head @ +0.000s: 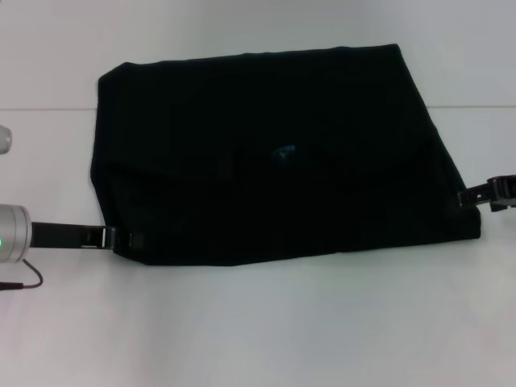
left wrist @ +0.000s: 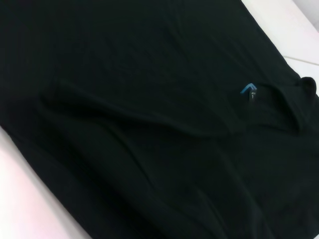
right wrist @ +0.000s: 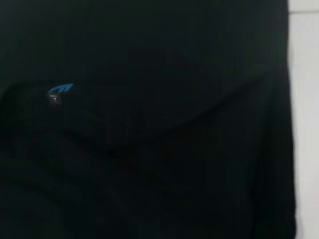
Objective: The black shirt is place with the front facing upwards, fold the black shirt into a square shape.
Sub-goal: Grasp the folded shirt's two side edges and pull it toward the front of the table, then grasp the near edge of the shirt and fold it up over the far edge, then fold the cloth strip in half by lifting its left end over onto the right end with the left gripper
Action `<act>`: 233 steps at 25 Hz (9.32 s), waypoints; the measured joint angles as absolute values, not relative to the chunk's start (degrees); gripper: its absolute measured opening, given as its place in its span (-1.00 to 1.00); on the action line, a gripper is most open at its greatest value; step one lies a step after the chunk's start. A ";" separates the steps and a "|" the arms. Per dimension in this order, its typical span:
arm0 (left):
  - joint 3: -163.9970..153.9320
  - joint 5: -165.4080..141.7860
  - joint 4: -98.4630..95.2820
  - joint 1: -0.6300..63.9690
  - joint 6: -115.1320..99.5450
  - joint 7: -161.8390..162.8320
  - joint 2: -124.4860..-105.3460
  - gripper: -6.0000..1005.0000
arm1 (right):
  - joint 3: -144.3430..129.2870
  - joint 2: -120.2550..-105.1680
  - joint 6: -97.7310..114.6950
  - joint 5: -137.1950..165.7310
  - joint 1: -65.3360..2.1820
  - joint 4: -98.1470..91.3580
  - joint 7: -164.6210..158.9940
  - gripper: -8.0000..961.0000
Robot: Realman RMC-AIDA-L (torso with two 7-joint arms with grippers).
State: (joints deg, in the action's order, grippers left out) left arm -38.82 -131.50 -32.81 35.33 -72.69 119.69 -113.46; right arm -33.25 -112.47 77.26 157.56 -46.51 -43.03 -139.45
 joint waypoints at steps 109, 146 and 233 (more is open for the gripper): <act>-16.65 -130.75 -30.69 44.43 -55.20 117.61 -116.15 -0.93 | -17.93 -117.44 51.38 120.26 -45.71 -24.51 -108.40 -0.90; -16.77 -123.93 -26.05 46.20 -32.71 109.27 -122.07 -0.38 | -17.88 -119.80 33.51 108.42 -49.07 -17.80 -86.71 0.10; -24.42 -135.14 -28.42 31.32 -75.04 141.87 -111.57 0.61 | -36.91 -120.14 75.90 104.50 -30.76 -14.49 -43.59 0.95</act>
